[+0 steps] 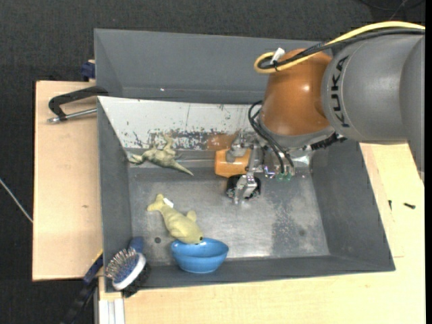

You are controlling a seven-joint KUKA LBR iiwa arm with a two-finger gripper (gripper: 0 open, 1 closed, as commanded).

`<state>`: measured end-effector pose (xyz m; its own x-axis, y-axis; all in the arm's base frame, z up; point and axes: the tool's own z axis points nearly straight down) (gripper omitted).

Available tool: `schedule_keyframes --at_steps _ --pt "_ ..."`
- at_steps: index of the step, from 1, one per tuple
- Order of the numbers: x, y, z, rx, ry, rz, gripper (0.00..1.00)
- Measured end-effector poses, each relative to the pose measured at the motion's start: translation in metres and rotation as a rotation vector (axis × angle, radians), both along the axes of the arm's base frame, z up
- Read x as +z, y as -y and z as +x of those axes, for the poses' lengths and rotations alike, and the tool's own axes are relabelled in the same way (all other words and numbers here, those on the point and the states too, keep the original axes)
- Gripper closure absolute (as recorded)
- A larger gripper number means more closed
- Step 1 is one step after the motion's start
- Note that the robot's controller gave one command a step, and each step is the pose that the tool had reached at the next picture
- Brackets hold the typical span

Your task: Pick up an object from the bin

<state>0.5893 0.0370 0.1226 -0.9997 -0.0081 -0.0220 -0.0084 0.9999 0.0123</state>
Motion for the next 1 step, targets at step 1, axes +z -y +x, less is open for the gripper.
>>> schedule_keyframes --at_steps 1 --pt "-0.0012 0.0049 0.0022 0.057 0.006 0.0 0.0"
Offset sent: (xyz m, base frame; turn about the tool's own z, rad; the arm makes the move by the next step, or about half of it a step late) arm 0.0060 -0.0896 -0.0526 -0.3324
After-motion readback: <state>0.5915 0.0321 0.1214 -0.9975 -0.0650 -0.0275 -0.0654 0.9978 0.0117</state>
